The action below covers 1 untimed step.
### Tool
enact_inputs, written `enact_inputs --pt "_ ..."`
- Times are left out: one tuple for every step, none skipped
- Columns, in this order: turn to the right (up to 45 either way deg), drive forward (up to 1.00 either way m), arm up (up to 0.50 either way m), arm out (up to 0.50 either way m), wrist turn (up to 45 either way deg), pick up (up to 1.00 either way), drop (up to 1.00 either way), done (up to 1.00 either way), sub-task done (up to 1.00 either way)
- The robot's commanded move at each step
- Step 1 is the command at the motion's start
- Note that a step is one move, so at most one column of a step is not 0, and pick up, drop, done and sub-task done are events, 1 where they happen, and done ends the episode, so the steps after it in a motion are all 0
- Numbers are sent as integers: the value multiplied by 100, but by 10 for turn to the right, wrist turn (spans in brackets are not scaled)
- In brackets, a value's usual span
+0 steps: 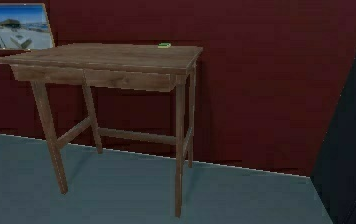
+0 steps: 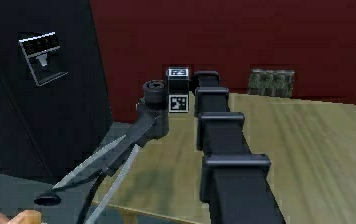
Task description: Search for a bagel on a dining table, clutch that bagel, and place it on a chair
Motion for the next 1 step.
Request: enact_inputs --pt "0 0 0 -20 0 0 0 0 0"
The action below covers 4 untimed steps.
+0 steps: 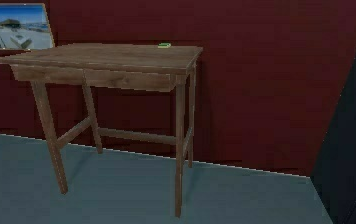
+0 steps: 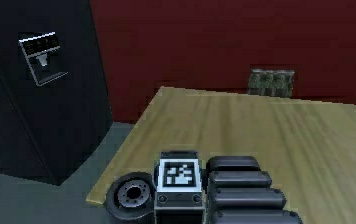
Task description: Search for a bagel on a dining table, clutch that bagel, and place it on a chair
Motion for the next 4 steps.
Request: enact_inputs --pt "-390 0 0 0 0 0 0 0 0" --pt "0 35 0 0 0 0 0 0 0" --pt "-450 0 0 0 0 0 0 0 0" --pt "-420 0 0 0 0 0 0 0 0"
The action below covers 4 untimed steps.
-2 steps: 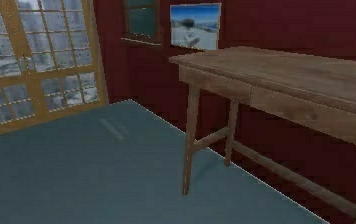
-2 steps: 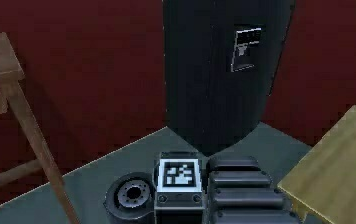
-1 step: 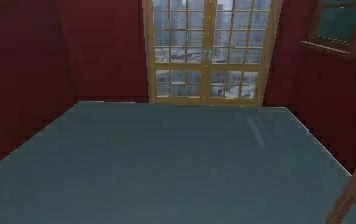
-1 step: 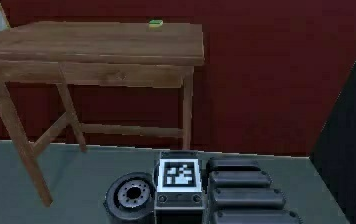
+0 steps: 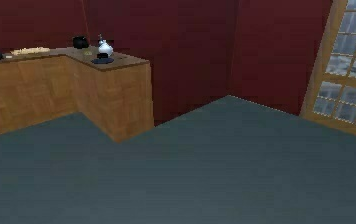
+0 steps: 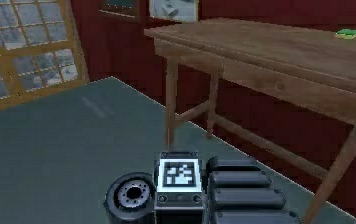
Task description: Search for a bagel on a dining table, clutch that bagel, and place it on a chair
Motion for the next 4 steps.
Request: enact_inputs --pt "0 50 0 0 0 0 0 0 0" --pt "-330 0 0 0 0 0 0 0 0" --pt "0 90 0 0 0 0 0 0 0" --pt "-450 0 0 0 0 0 0 0 0"
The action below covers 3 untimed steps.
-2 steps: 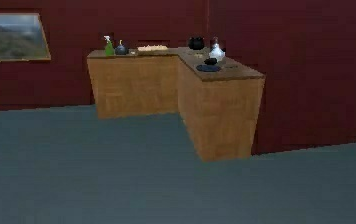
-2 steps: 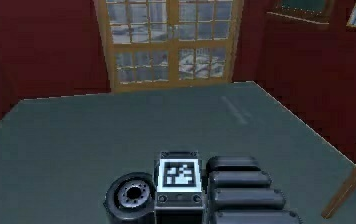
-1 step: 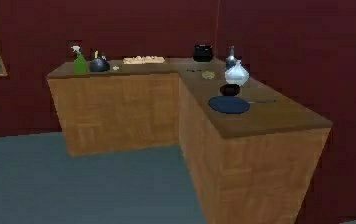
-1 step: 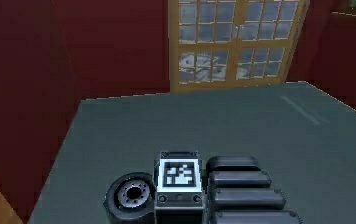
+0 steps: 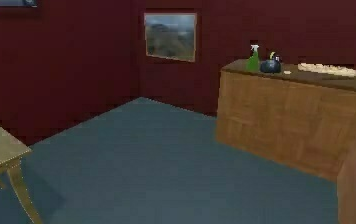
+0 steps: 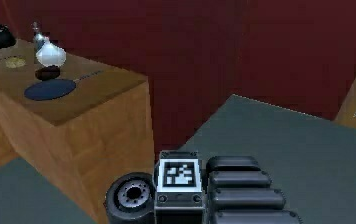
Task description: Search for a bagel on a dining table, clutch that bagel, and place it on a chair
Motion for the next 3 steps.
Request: enact_inputs --pt "-240 0 0 0 0 0 0 0 0" --pt "0 55 0 0 0 0 0 0 0" --pt "450 0 0 0 0 0 0 0 0"
